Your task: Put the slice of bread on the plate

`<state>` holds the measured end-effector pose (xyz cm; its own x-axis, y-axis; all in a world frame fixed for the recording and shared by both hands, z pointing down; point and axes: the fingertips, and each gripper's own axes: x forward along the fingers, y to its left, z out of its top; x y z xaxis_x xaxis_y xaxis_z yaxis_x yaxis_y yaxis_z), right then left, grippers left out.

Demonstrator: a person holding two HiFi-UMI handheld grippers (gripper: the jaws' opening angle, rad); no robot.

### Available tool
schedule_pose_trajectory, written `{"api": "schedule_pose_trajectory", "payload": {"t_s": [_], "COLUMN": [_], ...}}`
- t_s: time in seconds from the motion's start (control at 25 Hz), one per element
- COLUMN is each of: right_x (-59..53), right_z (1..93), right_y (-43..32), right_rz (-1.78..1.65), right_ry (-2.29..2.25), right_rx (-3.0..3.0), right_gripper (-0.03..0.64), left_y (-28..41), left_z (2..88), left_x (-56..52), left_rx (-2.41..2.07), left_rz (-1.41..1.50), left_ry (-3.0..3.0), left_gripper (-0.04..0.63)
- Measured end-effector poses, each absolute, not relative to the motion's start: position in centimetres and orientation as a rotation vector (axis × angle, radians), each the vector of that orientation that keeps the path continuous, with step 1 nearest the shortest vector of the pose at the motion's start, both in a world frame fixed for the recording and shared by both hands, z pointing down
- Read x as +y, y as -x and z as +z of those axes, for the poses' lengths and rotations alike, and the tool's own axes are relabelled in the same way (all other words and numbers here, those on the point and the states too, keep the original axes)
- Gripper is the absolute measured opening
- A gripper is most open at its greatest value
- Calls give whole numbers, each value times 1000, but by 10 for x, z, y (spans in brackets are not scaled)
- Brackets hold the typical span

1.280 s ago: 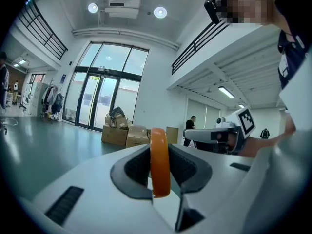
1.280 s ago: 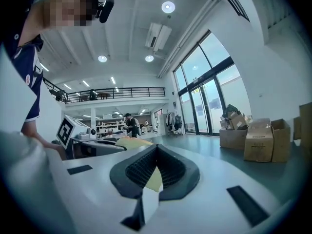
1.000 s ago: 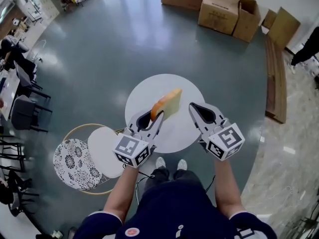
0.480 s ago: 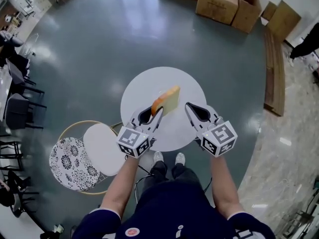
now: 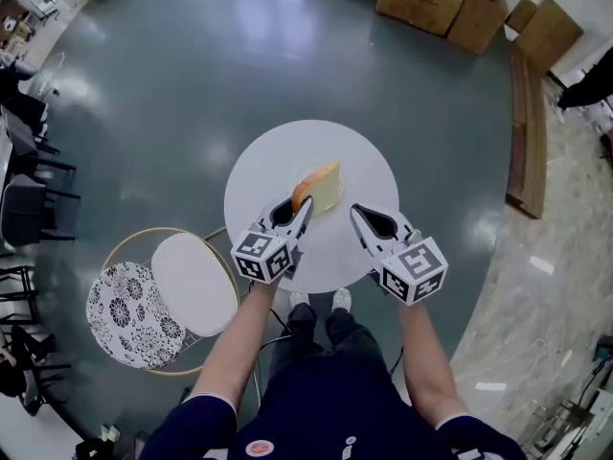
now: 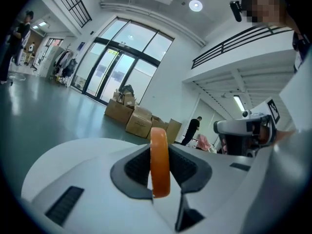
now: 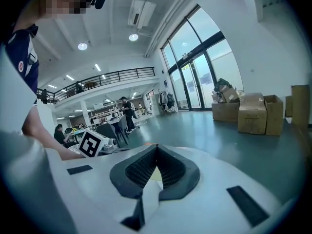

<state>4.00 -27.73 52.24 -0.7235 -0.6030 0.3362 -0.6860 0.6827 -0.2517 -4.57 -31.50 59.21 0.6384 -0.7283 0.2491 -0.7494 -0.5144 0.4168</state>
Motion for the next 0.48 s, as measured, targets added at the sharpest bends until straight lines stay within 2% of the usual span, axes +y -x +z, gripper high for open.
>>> {"api": "schedule_pose_trajectory", "payload": {"t_s": [0.48], "right_x": [-276], "right_z": [546], "right_y": [-46], "right_rz": [581], "right_ry": [-1031], "right_rx": [-2603], "right_gripper": [5], "left_y": [53], "left_z": [650], "left_x": [-348], "left_rx": [-1186], "left_rz": [11], "left_ry": [-2149], "left_gripper": [91]}}
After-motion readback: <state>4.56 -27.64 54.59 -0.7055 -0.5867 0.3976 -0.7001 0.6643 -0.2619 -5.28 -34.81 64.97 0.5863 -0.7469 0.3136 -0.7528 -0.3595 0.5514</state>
